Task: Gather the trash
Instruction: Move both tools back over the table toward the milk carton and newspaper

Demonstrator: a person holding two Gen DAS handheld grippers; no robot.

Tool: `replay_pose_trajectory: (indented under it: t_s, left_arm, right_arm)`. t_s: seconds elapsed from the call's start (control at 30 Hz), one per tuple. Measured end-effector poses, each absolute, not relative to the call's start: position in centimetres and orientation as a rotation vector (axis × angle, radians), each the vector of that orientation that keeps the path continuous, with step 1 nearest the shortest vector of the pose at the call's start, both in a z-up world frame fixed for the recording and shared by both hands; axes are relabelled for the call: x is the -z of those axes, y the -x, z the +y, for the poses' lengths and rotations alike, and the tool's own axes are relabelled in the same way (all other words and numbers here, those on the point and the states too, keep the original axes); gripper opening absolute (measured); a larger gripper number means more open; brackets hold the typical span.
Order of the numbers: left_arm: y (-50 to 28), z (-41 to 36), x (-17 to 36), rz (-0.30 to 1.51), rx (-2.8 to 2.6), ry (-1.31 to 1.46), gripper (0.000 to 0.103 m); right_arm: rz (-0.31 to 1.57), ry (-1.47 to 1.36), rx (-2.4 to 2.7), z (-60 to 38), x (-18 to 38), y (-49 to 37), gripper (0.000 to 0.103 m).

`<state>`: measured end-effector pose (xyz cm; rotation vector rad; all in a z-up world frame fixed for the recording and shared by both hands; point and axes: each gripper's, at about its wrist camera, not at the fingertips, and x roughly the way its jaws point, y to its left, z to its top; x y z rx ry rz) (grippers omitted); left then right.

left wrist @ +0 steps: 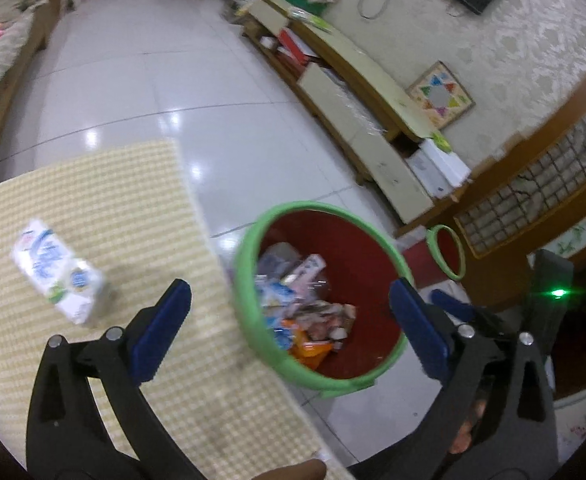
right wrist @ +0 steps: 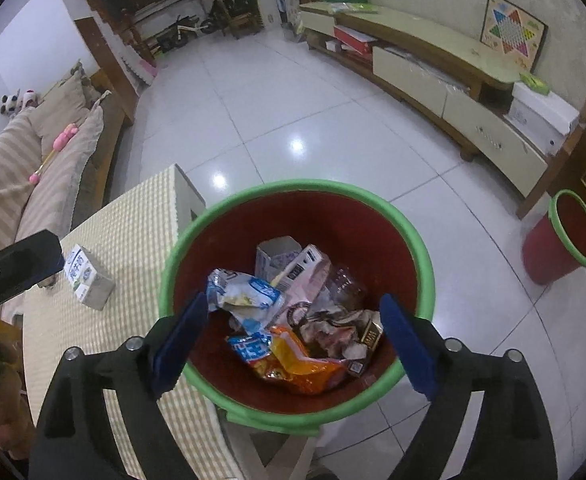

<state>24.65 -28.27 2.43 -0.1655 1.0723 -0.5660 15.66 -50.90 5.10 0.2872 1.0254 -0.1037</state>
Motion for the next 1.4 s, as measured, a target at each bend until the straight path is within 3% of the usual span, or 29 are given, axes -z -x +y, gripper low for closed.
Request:
replay_pose_trajectory:
  t_s: [0.13,0.47,0.8,1.4]
  left_arm:
    - [-24.1,-24.6,-2.9,1.056,0.472,0.159,0.097]
    - [-22.1,-14.2,-4.6,0.957,0.277,0.166,0.097]
    - [-22.4,-4.8,-3.0,1.000,0.066,0.187,0.097]
    - [-29.9,0.2,1.9,1.068,-0.035,0.176,0.097]
  right_arm:
    - [1.001,-0.273,0.056,-48.9,-6.0,-16.1,0.092]
    - [0.998,-0.203,-0.108,-41.7,-5.9,-16.5,0.094]
    - [0.991,-0.097,-0.231,-33.2,-5.5,-18.2,0.094]
    - [1.060,0.193,-0.314,-21.9,1.1,-26.2,0.094]
